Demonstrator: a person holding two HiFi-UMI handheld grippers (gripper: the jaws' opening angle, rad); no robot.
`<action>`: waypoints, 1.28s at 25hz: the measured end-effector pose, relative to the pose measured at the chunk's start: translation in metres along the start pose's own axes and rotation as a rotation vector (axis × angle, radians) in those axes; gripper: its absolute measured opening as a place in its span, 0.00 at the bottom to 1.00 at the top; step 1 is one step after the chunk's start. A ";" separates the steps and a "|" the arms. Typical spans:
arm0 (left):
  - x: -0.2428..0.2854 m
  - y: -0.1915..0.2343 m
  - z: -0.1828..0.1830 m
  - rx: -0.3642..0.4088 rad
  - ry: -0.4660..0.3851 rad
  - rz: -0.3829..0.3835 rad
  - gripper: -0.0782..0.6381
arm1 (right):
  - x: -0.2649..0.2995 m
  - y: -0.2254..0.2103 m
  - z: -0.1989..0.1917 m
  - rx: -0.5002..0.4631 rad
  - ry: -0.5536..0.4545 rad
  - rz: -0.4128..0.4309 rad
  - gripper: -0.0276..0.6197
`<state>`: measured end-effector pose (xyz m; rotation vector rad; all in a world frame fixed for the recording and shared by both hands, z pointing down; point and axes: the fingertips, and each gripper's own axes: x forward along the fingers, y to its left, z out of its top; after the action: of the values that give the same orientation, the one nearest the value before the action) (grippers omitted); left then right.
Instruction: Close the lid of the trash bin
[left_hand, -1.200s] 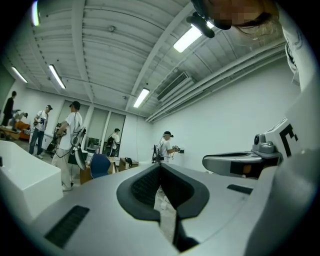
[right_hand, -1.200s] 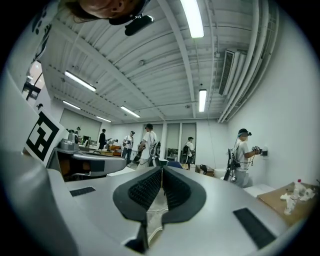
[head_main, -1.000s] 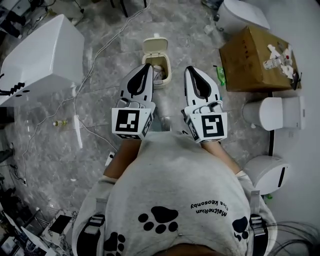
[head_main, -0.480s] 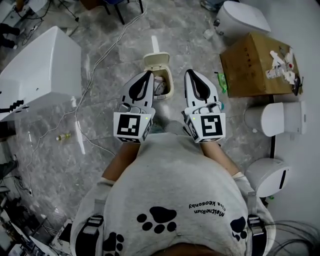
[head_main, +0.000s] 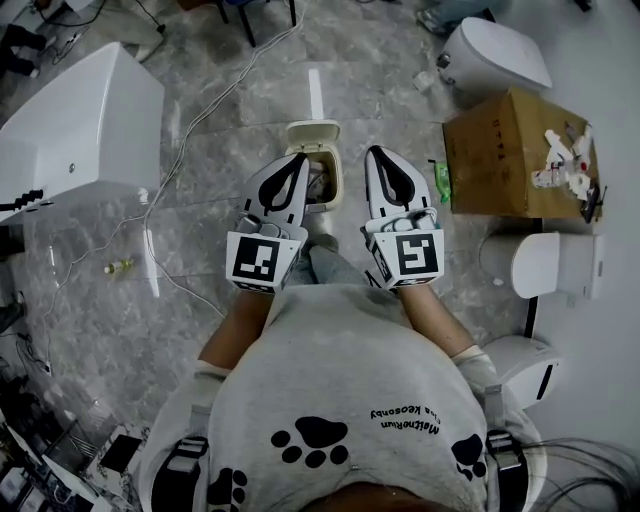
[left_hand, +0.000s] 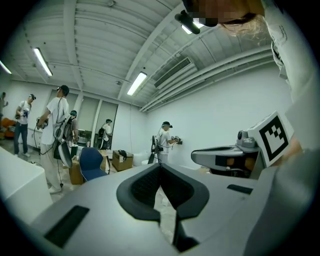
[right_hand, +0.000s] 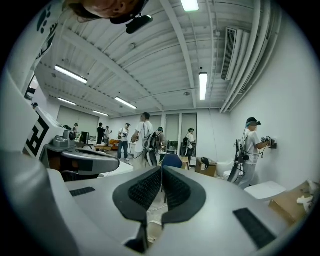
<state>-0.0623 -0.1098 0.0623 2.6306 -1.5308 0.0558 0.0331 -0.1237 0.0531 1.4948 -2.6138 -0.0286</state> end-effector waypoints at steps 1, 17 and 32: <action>0.004 0.003 -0.001 -0.008 0.001 -0.001 0.14 | 0.006 -0.002 -0.004 0.005 0.006 0.010 0.09; 0.071 0.049 -0.063 0.016 -0.044 -0.020 0.14 | 0.085 -0.020 -0.087 -0.055 0.082 0.176 0.09; 0.123 0.089 -0.163 -0.001 0.006 -0.056 0.14 | 0.155 -0.025 -0.181 -0.101 0.087 0.308 0.09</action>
<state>-0.0754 -0.2431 0.2404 2.6679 -1.4536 0.0586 -0.0011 -0.2608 0.2463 1.0261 -2.6954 -0.0617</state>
